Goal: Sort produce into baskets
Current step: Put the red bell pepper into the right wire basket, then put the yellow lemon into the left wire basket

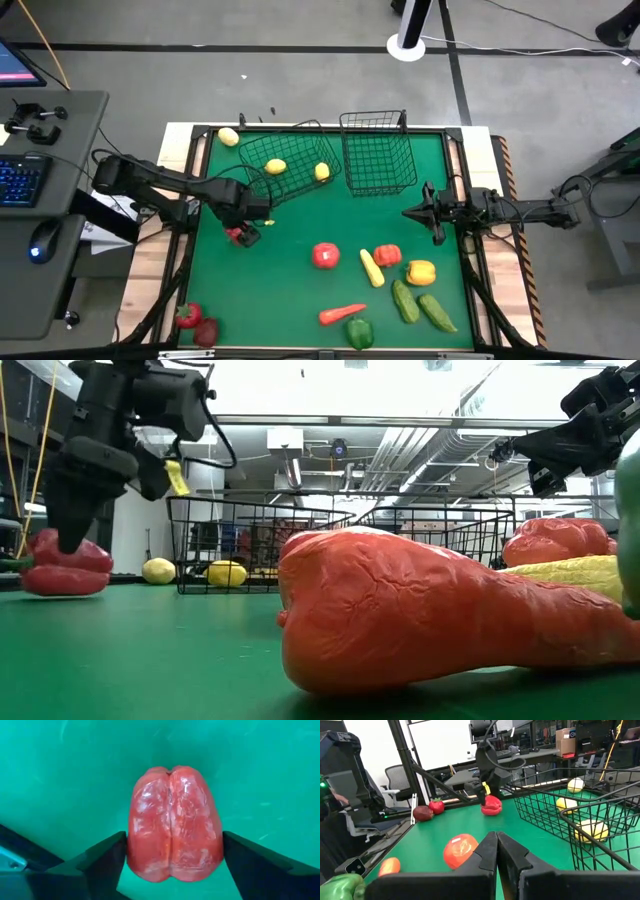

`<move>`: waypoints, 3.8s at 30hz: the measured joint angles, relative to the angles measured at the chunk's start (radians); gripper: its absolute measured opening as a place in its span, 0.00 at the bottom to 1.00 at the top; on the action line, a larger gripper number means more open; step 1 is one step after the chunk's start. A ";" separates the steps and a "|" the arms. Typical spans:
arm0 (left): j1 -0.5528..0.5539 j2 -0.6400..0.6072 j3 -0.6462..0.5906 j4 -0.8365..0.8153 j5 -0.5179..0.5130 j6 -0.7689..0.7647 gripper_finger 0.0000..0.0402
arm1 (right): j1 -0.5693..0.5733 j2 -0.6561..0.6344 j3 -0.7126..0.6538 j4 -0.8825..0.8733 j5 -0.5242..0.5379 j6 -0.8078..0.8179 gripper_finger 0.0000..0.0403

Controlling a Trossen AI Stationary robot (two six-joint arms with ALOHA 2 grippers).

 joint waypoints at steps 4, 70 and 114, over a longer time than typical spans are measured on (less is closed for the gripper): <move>0.000 -0.001 0.000 -0.002 -0.001 0.003 0.59 | 0.000 0.000 0.000 0.000 0.000 0.000 0.00; 0.511 0.162 0.505 0.966 -0.163 0.715 0.87 | 0.000 0.000 0.000 0.000 0.000 0.000 0.00; 1.103 0.292 0.262 0.353 -0.389 -0.561 0.87 | 0.000 0.000 0.000 0.000 0.000 0.000 0.00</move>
